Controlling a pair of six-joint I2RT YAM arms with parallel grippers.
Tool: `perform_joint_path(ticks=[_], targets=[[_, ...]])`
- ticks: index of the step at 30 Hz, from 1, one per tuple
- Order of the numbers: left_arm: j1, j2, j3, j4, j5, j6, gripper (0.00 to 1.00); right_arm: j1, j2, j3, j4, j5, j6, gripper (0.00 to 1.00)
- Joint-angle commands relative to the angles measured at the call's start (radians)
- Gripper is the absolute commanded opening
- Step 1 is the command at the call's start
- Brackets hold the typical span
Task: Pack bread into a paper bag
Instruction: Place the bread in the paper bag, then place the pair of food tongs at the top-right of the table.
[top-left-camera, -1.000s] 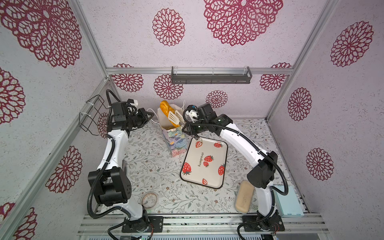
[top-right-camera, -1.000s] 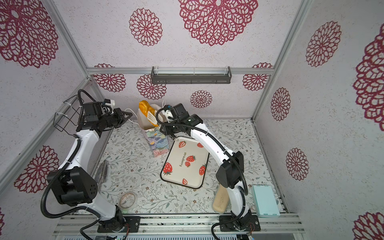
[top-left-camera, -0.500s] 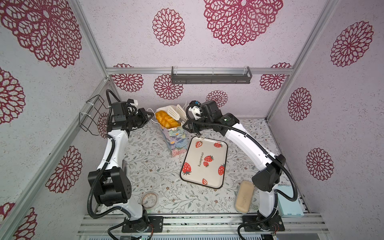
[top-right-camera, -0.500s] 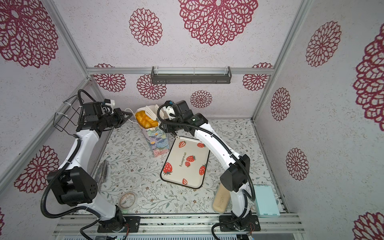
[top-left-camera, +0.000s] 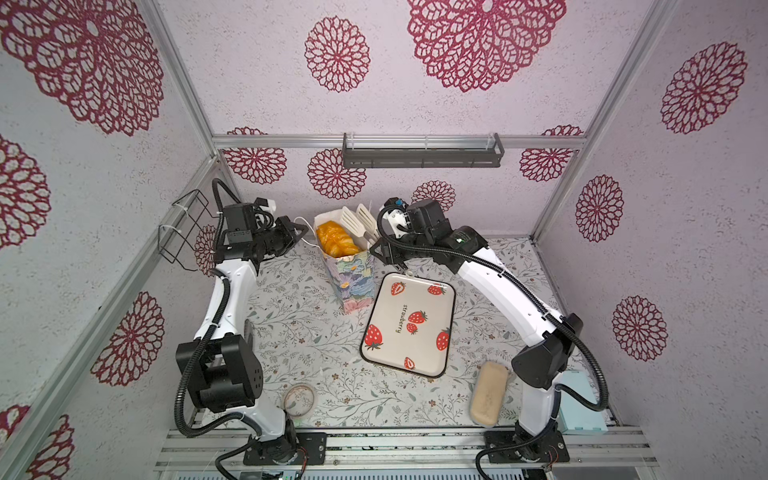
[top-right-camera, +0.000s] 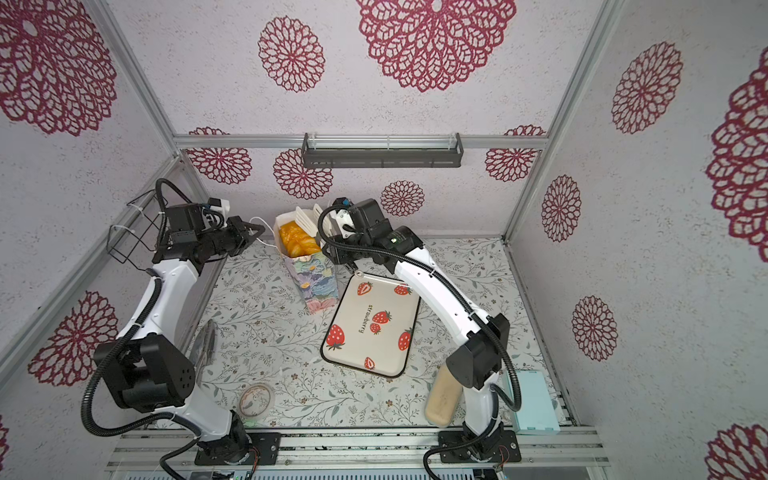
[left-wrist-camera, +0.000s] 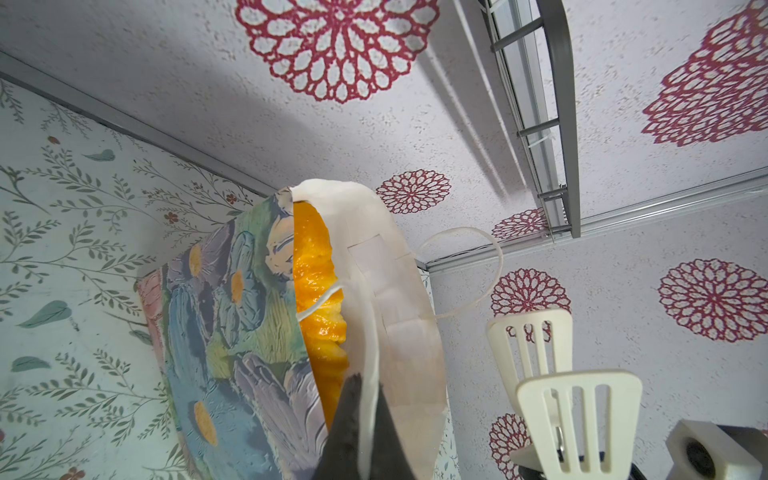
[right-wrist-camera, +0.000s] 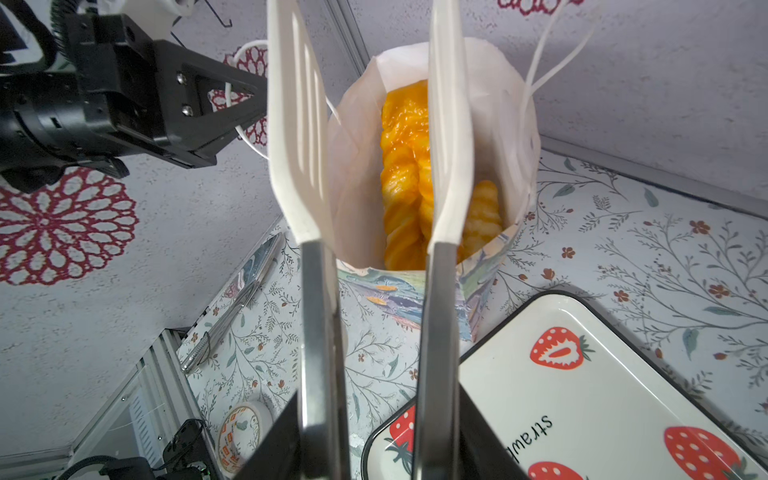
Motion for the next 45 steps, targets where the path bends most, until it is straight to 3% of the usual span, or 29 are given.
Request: perform_joint_path(ticks=[1, 5, 10, 19, 25, 26, 27, 34, 45], targets=[[0.007, -0.017, 0.004, 0.027, 0.002, 0.006, 0.25, -0.008, -0.129, -0.02, 0.049, 0.059, -0.023, 0.45], [0.007, -0.024, 0.002, 0.023, -0.013, 0.012, 0.62, -0.026, -0.201, -0.098, 0.061, 0.092, -0.021, 0.44], [0.008, -0.03, 0.004, 0.005, -0.04, 0.035, 0.79, -0.071, -0.305, -0.222, 0.088, 0.112, -0.01, 0.44], [-0.01, -0.049, 0.013, -0.029, -0.105, 0.082, 0.86, -0.225, -0.493, -0.478, 0.138, 0.108, 0.025, 0.44], [-0.121, -0.081, 0.059, -0.145, -0.304, 0.218, 0.93, -0.369, -0.561, -0.622, 0.16, 0.079, 0.051, 0.44], [-0.142, -0.09, 0.064, -0.161, -0.338, 0.234, 1.0, -0.397, -0.567, -0.646, 0.165, 0.07, 0.059, 0.44], [-0.153, -0.097, 0.066, -0.177, -0.359, 0.243, 0.98, -0.421, -0.572, -0.665, 0.17, 0.063, 0.065, 0.44], [-0.161, -0.245, -0.06, -0.15, -0.436, 0.221, 0.98, -0.54, -0.568, -0.802, 0.205, 0.099, 0.091, 0.44], [-0.169, -0.375, -0.246, -0.208, -0.582, 0.238, 0.97, -0.587, -0.423, -0.909, 0.27, 0.195, 0.085, 0.44]])
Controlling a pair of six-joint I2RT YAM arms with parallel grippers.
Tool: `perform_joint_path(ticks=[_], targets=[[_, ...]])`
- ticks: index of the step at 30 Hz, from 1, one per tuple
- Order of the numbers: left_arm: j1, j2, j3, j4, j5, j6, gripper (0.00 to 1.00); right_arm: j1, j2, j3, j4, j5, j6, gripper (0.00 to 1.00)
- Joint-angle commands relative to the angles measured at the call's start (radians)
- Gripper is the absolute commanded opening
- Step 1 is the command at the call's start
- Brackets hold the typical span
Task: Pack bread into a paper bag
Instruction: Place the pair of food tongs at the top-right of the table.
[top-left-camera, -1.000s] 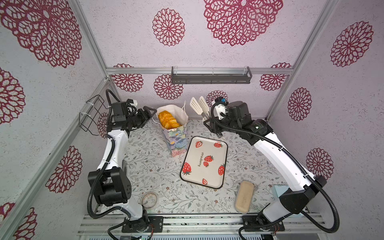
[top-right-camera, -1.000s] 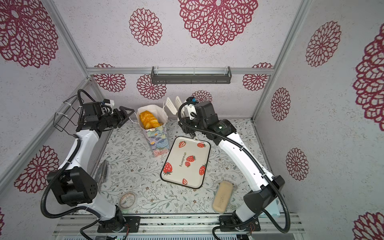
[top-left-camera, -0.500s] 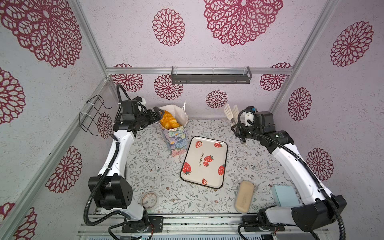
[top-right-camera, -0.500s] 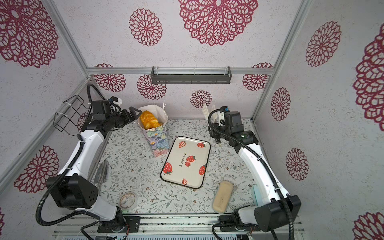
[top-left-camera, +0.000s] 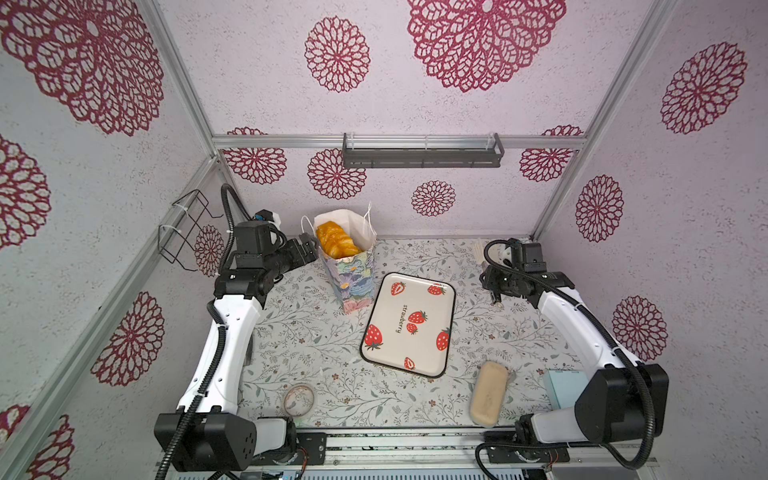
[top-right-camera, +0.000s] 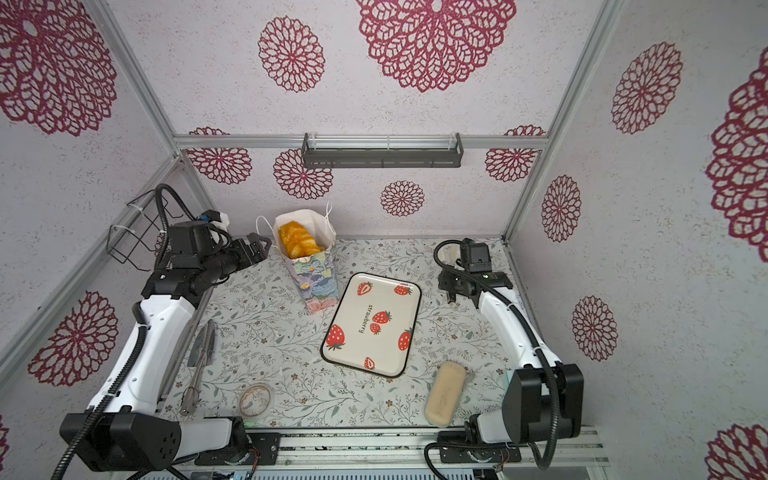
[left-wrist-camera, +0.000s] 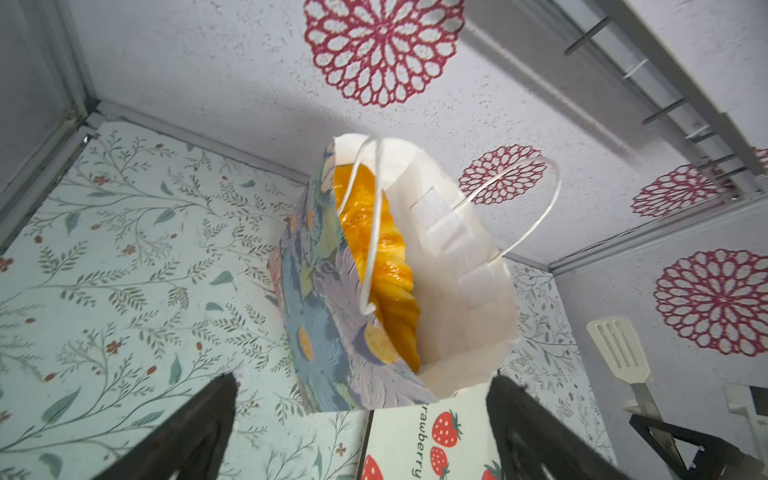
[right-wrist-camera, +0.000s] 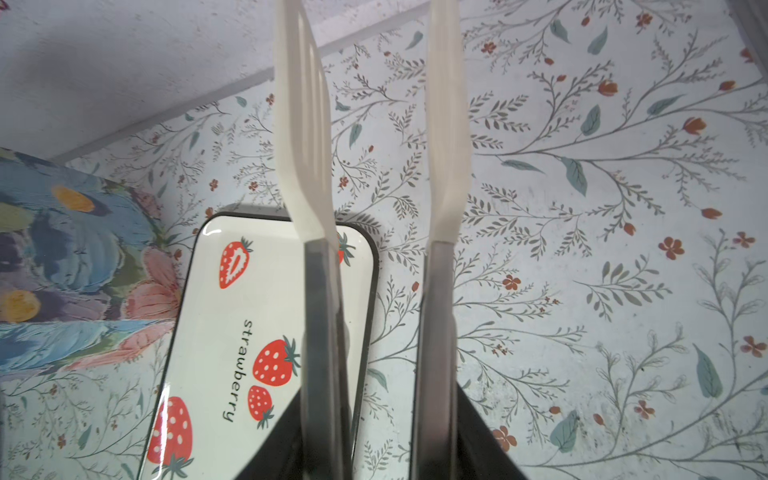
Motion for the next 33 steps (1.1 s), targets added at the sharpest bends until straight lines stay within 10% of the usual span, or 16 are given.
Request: perform_joint_path(ticks=[1, 19, 33], targets=[[-0.001, -0.032, -0.046, -0.02, -0.082, 0.01, 0.97, -0.011, 0.036, 0.013, 0.064, 0.055, 0.004, 0.44], [0.035, -0.051, -0.199, -0.029, -0.273, -0.044, 0.98, -0.018, 0.328, 0.107, 0.062, 0.194, -0.054, 0.44], [0.105, -0.028, -0.281, 0.053, -0.204, -0.055, 0.97, -0.017, 0.525, 0.218, 0.037, 0.199, -0.091, 0.44]])
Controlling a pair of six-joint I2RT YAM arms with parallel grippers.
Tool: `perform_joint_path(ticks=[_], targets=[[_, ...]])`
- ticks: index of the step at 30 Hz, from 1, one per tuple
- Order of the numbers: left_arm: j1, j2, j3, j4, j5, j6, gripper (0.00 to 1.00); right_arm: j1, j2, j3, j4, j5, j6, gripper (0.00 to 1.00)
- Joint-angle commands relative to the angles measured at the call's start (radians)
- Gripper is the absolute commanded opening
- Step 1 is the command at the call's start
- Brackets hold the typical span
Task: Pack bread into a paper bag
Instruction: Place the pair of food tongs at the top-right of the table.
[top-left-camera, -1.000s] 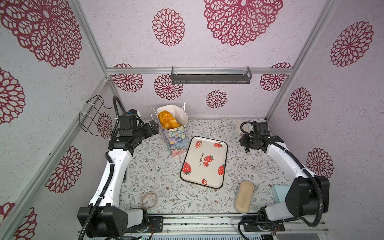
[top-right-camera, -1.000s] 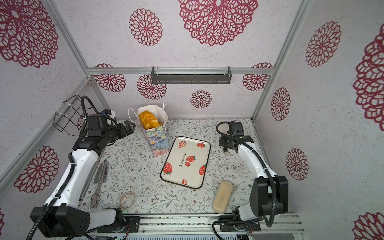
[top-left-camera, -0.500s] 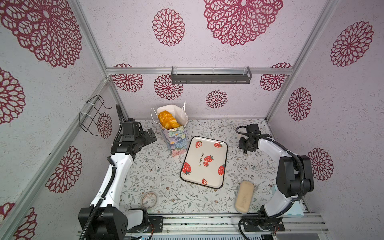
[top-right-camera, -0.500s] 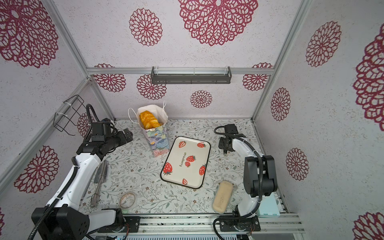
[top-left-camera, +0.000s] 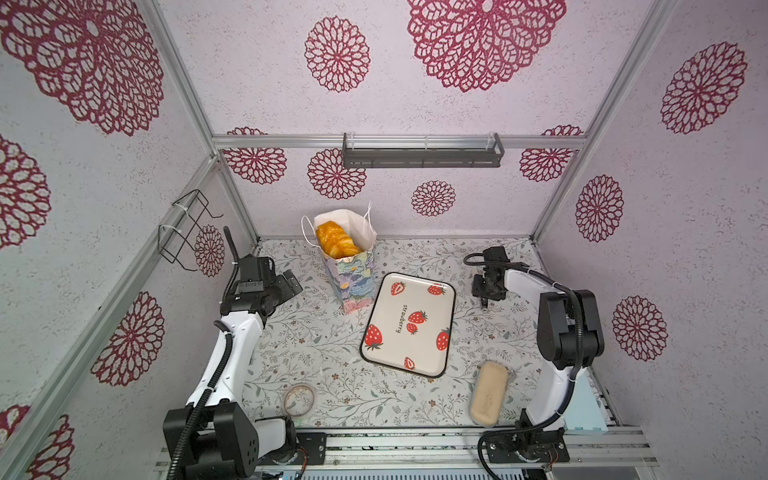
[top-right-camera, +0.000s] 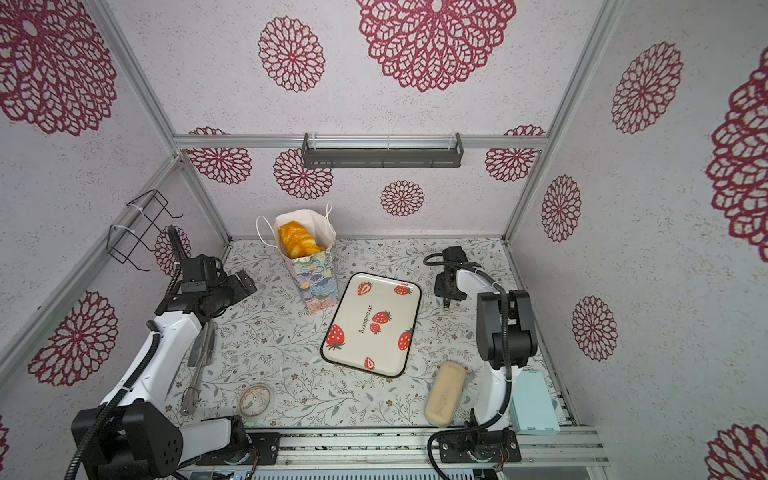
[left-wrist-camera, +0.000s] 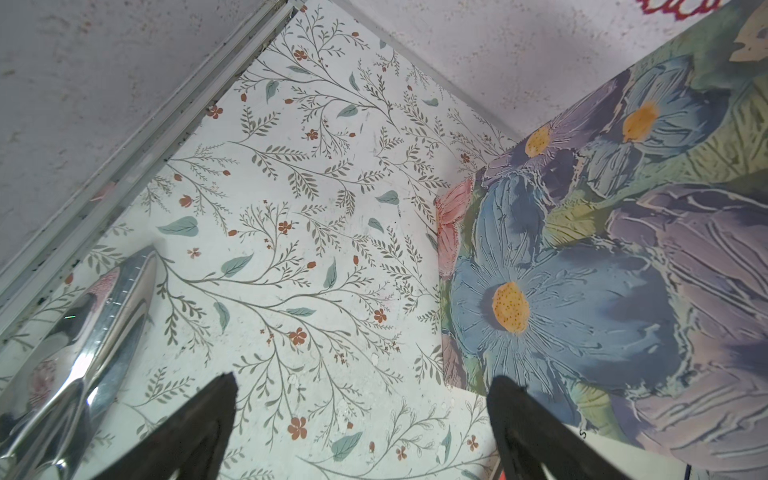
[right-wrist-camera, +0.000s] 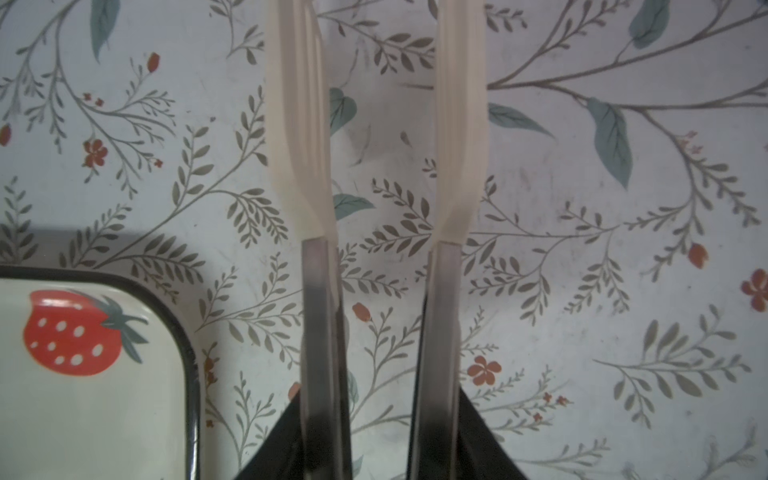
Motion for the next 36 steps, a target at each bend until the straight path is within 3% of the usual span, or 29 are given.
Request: perform_joint_path(ticks=[1, 26, 36], targets=[[0.0, 0.021, 0.032, 0.016, 0.022, 0.018, 0.98, -0.005, 0.02, 0.049, -0.006, 0.033, -0.03, 0.44], [-0.001, 0.056, 0.038, 0.037, -0.007, 0.066, 0.98, -0.005, 0.184, 0.183, -0.066, 0.071, -0.075, 0.52], [-0.004, 0.054, 0.061, 0.046, -0.01, 0.042, 0.97, -0.005, 0.179, 0.175, -0.069, 0.077, -0.076, 0.73]])
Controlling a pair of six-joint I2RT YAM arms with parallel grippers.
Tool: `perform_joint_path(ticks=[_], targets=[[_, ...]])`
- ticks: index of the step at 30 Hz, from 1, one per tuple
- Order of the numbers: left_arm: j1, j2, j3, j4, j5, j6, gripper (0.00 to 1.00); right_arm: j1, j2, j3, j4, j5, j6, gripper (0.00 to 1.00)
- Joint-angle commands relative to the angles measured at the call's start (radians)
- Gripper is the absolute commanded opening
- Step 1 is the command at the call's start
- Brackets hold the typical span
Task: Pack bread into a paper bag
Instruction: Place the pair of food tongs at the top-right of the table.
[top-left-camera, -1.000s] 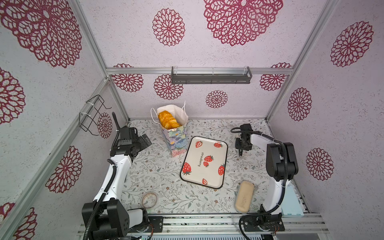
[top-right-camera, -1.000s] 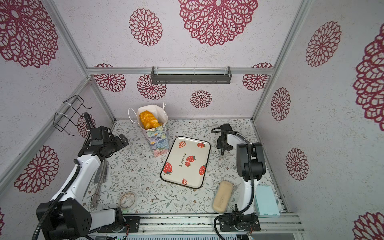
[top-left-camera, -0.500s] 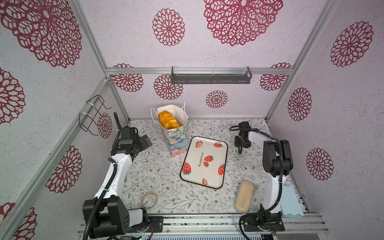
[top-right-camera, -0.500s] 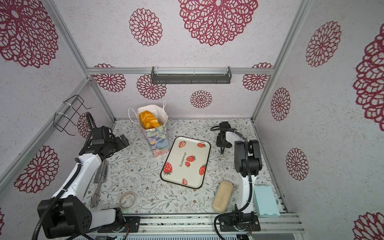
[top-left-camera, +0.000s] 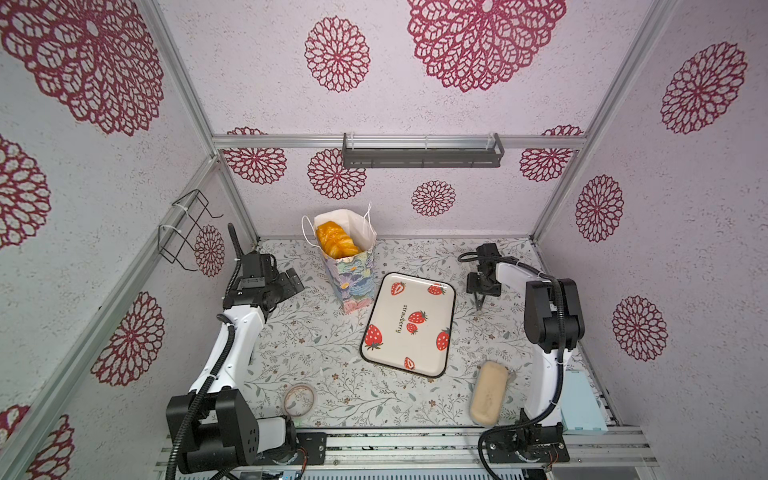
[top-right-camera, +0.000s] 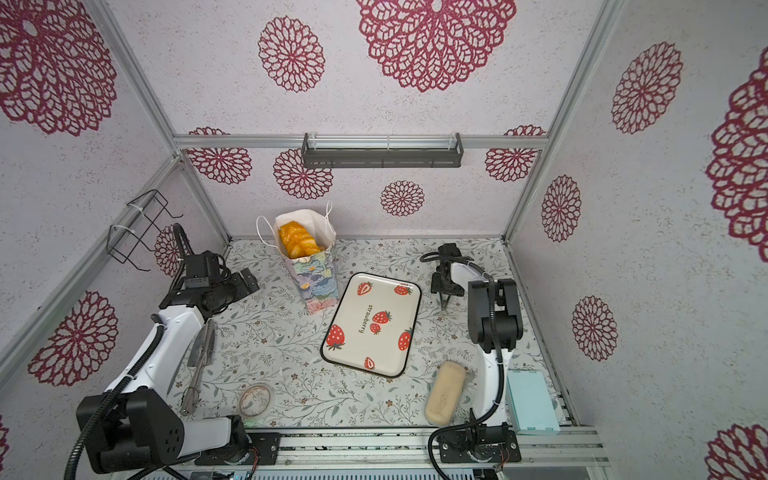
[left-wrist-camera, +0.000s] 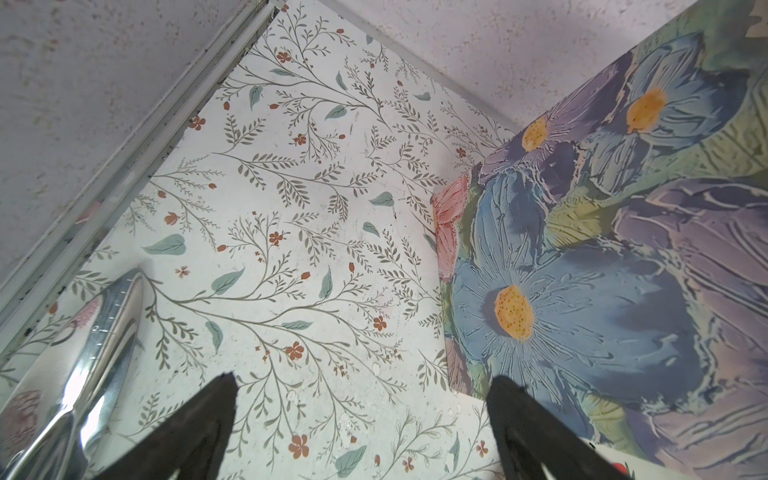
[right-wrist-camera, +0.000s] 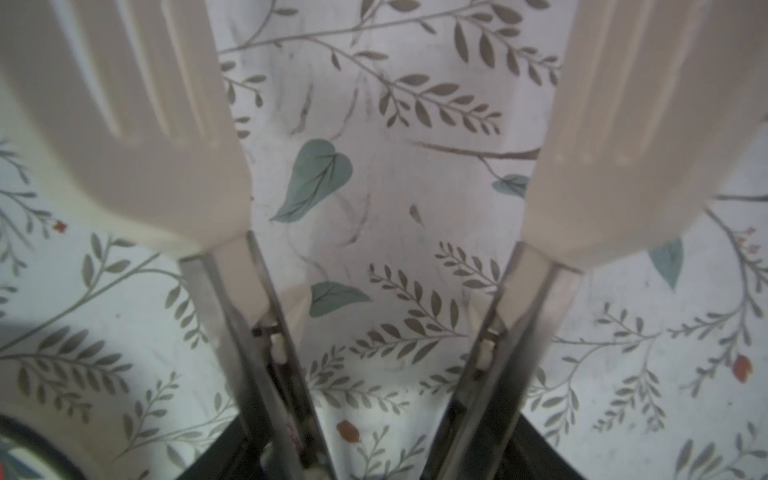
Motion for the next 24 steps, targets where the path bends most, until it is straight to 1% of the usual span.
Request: perform_joint_path(ticks=[1, 4, 7, 9, 14, 17, 21, 24], targets=[[-0.004, 0.001, 0.042, 0.021, -0.019, -0.009, 0.97, -0.006, 0.006, 0.005, -0.028, 0.026, -0.006, 0.74], [-0.009, 0.007, 0.045, 0.019, -0.023, -0.007, 0.98, -0.005, 0.0, 0.003, -0.027, 0.027, -0.006, 0.8], [-0.014, 0.015, 0.047, 0.02, -0.03, -0.002, 0.98, -0.006, -0.012, -0.009, -0.021, 0.029, -0.004, 0.93], [-0.017, 0.014, 0.042, 0.025, -0.051, 0.003, 0.98, -0.006, -0.03, -0.024, -0.012, 0.029, -0.002, 0.99], [-0.024, 0.011, 0.033, 0.044, -0.087, -0.001, 0.98, -0.005, -0.109, -0.086, 0.024, 0.003, 0.005, 0.99], [-0.037, 0.007, 0.026, 0.066, -0.135, -0.003, 0.97, -0.005, -0.195, -0.163, 0.083, -0.018, 0.01, 0.99], [-0.069, -0.006, -0.007, 0.145, -0.227, 0.021, 0.97, -0.004, -0.308, -0.254, 0.159, -0.012, 0.02, 0.99], [-0.079, 0.008, -0.018, 0.183, -0.255, 0.034, 0.97, -0.005, -0.388, -0.322, 0.223, 0.004, 0.029, 0.99]])
